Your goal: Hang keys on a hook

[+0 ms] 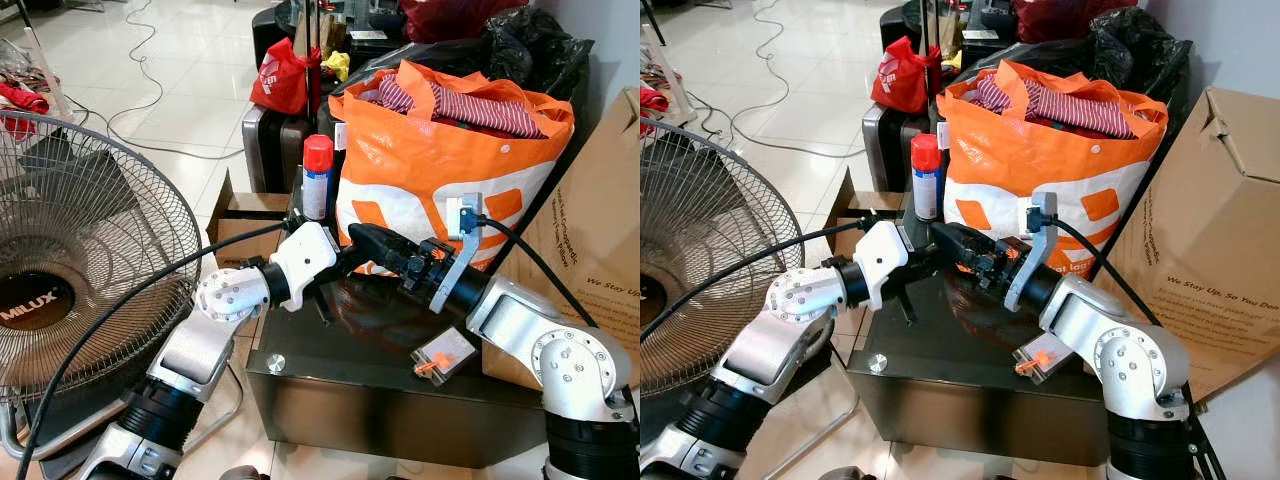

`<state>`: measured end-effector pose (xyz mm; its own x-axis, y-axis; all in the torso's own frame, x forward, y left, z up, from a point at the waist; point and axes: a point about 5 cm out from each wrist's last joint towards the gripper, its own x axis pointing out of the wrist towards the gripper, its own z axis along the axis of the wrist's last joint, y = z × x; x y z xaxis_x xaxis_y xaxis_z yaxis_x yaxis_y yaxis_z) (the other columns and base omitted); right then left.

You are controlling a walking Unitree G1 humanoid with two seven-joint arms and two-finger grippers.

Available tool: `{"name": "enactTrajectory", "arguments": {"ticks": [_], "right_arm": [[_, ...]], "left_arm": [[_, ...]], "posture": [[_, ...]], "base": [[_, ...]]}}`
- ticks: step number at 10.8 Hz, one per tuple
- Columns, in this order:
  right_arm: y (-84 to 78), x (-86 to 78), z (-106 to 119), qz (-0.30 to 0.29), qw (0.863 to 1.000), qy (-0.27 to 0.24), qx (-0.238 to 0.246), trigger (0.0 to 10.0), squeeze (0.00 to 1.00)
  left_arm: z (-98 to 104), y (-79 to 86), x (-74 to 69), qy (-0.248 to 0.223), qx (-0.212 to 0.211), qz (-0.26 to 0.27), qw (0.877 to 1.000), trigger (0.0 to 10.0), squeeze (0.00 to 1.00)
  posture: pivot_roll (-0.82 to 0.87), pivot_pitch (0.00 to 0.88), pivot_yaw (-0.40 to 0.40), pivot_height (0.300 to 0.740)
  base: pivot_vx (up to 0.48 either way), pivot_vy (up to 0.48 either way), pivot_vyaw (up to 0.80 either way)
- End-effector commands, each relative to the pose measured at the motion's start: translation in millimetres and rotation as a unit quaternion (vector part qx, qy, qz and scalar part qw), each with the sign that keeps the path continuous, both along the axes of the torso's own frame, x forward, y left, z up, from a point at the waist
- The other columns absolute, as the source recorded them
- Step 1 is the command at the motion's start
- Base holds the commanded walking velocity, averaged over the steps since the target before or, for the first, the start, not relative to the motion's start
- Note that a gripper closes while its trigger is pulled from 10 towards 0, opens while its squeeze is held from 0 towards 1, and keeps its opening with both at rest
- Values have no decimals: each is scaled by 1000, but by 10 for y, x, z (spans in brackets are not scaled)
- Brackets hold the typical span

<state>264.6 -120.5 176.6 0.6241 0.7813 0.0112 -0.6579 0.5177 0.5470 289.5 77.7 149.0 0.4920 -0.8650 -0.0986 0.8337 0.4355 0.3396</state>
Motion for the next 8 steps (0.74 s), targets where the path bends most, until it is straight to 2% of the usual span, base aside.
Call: {"name": "enactTrajectory", "arguments": {"ticks": [1, 5, 8], "right_arm": [[-43, 15, 8, -9, 1000, -2, -3, 10000, 1000], [-177, 36, -66, -26, 1000, 5, -16, 10000, 1000], [-268, 51, -134, -49, 998, 9, -33, 10000, 1000]], "left_arm": [[28, 31, 42, -11, 17, -2, 1000, 0, 0], [10, 232, 115, -18, 59, 9, 998, 0, 0], [-7, 252, 109, -17, 65, 7, 998, 0, 0]], "posture": [[-45, 0, -9, 740], [-39, 0, -11, 740], [-36, 0, -10, 740]], "base": [[0, 0, 0], [0, 0, 0], [0, 0, 0]]}}
